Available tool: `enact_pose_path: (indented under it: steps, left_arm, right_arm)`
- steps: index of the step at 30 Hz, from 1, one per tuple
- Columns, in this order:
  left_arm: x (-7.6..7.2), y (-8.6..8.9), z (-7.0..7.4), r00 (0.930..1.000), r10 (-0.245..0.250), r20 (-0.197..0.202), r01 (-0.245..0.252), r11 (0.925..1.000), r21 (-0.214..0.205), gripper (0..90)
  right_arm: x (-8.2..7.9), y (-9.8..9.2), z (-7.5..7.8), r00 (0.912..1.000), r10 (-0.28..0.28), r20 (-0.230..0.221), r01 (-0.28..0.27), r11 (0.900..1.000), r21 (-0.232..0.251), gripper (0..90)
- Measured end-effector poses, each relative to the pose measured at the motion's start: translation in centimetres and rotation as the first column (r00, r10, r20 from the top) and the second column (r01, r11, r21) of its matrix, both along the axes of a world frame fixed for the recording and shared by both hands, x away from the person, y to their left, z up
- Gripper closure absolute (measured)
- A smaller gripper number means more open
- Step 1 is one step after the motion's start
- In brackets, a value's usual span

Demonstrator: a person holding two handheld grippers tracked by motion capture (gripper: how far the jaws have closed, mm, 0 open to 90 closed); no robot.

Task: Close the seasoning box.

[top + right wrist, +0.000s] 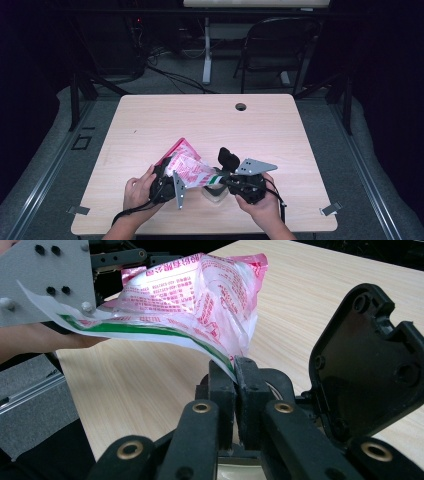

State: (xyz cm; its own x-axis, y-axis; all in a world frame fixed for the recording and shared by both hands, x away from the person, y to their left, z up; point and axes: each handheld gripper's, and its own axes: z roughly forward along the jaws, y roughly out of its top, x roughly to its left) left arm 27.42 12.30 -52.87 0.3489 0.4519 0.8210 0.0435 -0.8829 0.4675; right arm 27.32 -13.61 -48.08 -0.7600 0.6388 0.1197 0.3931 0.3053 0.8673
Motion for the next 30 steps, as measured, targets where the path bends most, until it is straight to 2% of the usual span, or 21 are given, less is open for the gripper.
enact_pose_path:
  steps: [11,15,17,30]
  left_arm:
    - [-0.10,-0.09,0.14,0.9995,-0.006,0.030,0.005,0.9999,0.013,62.6]
    - [-0.26,-0.04,0.25,0.9995,-0.001,0.032,0.000,0.9994,0.034,62.7]
    - [-0.26,-0.07,0.23,0.9993,-0.004,0.037,0.003,0.9997,0.025,62.7]
    - [-0.45,-0.32,0.87,0.9982,-0.010,0.060,0.005,0.9973,0.073,62.8]
  right_arm:
    - [0.09,-0.04,-0.20,1.0000,-0.003,-0.008,0.003,1.0000,-0.003,87.7]
    - [0.15,0.00,-0.26,0.9999,-0.004,-0.011,0.004,1.0000,-0.003,87.7]
    - [0.15,0.06,-0.30,0.9999,-0.002,-0.011,0.002,1.0000,-0.003,87.7]
    - [0.24,0.02,-0.41,0.9999,-0.006,-0.016,0.006,1.0000,-0.006,87.8]
